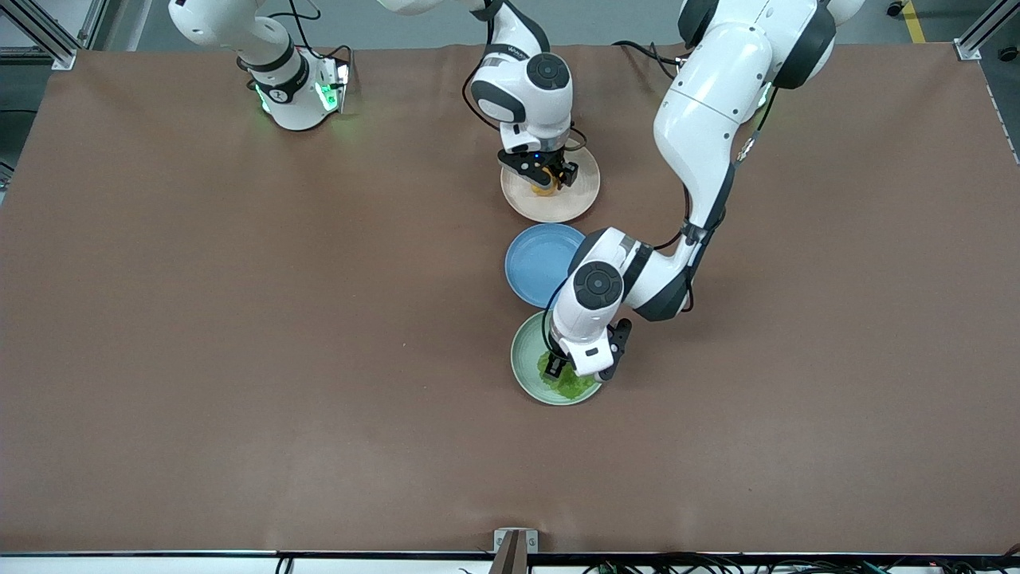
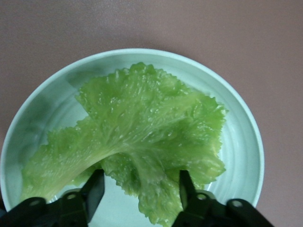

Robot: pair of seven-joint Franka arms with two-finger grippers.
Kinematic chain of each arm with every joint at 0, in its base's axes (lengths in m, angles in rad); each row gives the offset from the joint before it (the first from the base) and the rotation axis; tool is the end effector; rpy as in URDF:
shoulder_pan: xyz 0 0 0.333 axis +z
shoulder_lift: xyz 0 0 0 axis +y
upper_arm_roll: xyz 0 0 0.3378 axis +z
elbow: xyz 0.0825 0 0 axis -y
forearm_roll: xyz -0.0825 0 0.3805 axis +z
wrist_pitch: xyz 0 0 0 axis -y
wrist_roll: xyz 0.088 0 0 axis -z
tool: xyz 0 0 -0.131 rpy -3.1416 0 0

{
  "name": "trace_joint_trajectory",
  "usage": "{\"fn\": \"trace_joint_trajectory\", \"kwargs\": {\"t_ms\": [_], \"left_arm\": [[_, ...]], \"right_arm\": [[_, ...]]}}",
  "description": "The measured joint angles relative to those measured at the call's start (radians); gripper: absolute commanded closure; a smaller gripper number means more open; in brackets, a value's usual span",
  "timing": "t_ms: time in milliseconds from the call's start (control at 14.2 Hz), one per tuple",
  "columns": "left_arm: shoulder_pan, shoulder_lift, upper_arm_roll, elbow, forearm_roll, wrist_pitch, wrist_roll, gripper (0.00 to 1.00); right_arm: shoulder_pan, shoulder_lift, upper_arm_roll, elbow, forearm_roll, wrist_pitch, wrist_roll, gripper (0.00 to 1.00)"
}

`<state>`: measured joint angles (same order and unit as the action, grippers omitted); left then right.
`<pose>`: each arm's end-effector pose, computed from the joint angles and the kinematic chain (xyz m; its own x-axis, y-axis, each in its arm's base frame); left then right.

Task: Pick lemon and lettuce from plates
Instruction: 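Lift the lemon with the right gripper while the left gripper lifts the lettuce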

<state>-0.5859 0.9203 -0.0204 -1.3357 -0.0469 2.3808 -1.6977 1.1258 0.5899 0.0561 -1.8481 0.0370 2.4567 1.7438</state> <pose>0.6335 -0.4364 0.1761 0.4271 0.9017 -0.0677 0.9010 -0.4181 0.1158 0.2502 0.6065 0.2023 0.8241 -0.5636 -0.0574 -0.5649 -0.8251 -0.0084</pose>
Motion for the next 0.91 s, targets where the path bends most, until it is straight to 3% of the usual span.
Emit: {"fn": "trace_joint_trajectory", "kwargs": {"t_ms": [140, 211, 561, 912], "left_arm": [[0.0, 0.0, 0.0, 0.0, 0.0, -0.003, 0.0, 0.59], [0.0, 0.0, 0.0, 0.0, 0.0, -0.003, 0.0, 0.64], [-0.003, -0.003, -0.002, 0.004, 0.0, -0.003, 0.0, 0.94], [-0.005, -0.004, -0.01, 0.004, 0.0, -0.039, 0.0, 0.98]], "right_arm": [[0.0, 0.0, -0.002, 0.0, -0.012, 0.0, 0.0, 0.83], [0.0, 0.0, -0.003, 0.0, -0.017, -0.001, 0.002, 0.97], [-0.037, -0.025, -0.025, 0.039, -0.018, -0.09, -0.007, 1.0], [-0.2, -0.193, -0.029, 0.044, -0.018, -0.311, -0.26, 1.0]]}}
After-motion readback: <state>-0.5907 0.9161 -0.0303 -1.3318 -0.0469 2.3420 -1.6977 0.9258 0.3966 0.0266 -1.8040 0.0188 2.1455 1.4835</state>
